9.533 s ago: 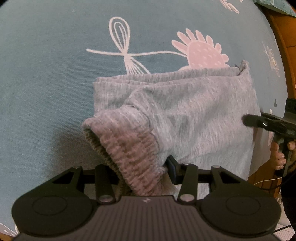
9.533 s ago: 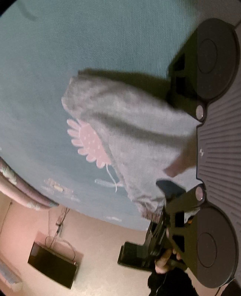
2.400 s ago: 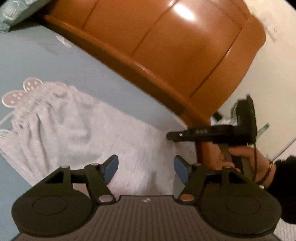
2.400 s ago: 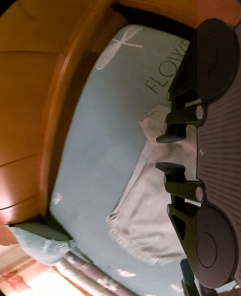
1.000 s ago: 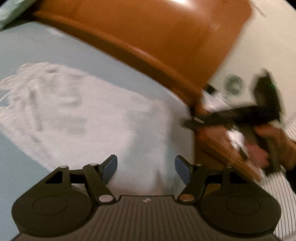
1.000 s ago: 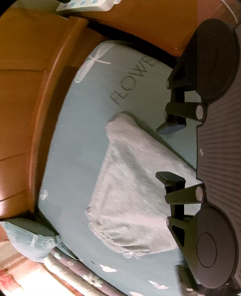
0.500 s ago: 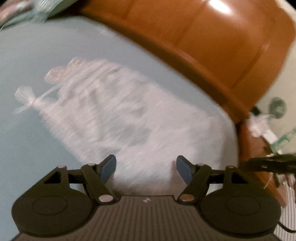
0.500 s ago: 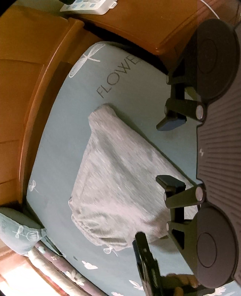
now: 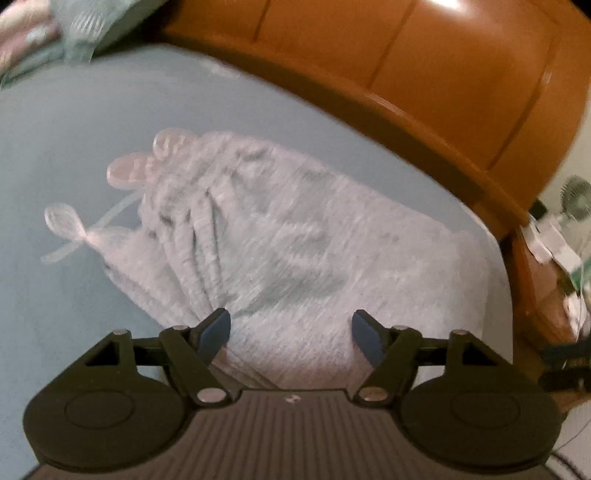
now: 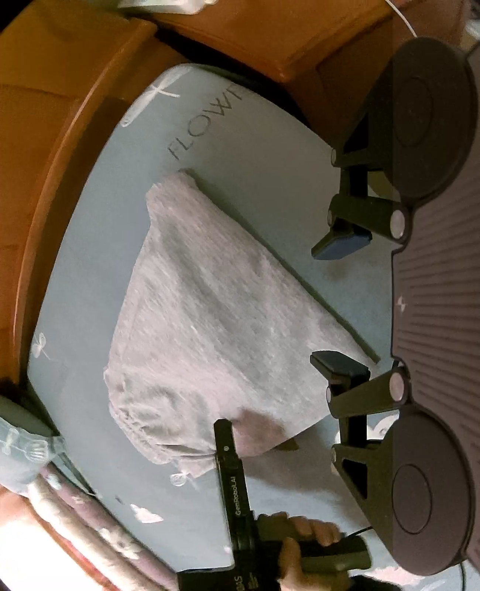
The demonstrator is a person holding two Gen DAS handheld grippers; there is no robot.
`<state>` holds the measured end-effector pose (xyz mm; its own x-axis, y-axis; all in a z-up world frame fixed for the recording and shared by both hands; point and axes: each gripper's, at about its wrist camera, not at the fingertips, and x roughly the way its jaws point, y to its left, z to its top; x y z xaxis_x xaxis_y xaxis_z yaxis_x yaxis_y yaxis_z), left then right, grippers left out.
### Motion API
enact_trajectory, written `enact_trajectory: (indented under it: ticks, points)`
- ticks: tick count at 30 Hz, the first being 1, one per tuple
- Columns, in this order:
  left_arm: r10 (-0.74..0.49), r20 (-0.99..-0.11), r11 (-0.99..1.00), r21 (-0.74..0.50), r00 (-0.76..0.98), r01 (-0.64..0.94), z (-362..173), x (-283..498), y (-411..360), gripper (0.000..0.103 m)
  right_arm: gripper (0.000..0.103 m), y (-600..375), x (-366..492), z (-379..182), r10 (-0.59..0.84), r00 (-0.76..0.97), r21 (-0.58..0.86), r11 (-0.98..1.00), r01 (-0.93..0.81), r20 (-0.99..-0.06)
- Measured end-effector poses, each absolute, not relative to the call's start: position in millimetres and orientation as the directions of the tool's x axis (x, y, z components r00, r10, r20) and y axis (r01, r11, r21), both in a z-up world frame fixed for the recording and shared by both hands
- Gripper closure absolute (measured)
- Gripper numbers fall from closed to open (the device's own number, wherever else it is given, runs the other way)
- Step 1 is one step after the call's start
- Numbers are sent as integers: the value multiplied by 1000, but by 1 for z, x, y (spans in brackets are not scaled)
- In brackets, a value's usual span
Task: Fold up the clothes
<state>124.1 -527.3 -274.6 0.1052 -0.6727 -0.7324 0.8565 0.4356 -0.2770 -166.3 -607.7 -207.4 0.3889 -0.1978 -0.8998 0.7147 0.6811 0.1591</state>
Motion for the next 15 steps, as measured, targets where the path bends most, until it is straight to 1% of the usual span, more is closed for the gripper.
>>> enact_trajectory:
  ticks: [1,3,4,6,7,9,11,12,14,15]
  points:
    - [-676,-726,431,-252,124,867,-268,122,-521,29,42,-607,-167,-203,-218,371,126,690,712,-903]
    - [-684,-701,433,-163,205,886,-248,117,-502,28,38,-607,-171,-194,-265,337,59,700,712,-903]
    - [-688,-684,430,-117,241,895,-240,115,-493,26,34,-608,-173,-190,-285,321,36,696,717,-903]
    - [-689,-651,425,-6,319,905,-223,108,-473,17,33,-609,-177,-184,-303,294,12,678,735,-906]
    - [-690,-627,427,51,361,903,-215,105,-463,15,33,-608,-179,-182,-308,289,10,669,743,-907]
    - [-689,-600,428,117,408,896,-205,102,-451,8,33,-605,-180,-178,-306,286,20,650,759,-908]
    - [-682,-581,443,155,444,883,-195,101,-441,8,32,-596,-175,-177,-307,283,20,646,763,-908]
    - [-685,-569,455,153,455,877,-191,100,-436,8,31,-588,-171,-176,-309,282,10,658,753,-908]
    - [-699,-531,494,125,479,860,-184,97,-424,7,28,-568,-158,-176,-322,282,-30,705,709,-904]
    - [-706,-509,516,106,492,850,-180,95,-418,4,26,-557,-151,-175,-331,283,-55,731,680,-900]
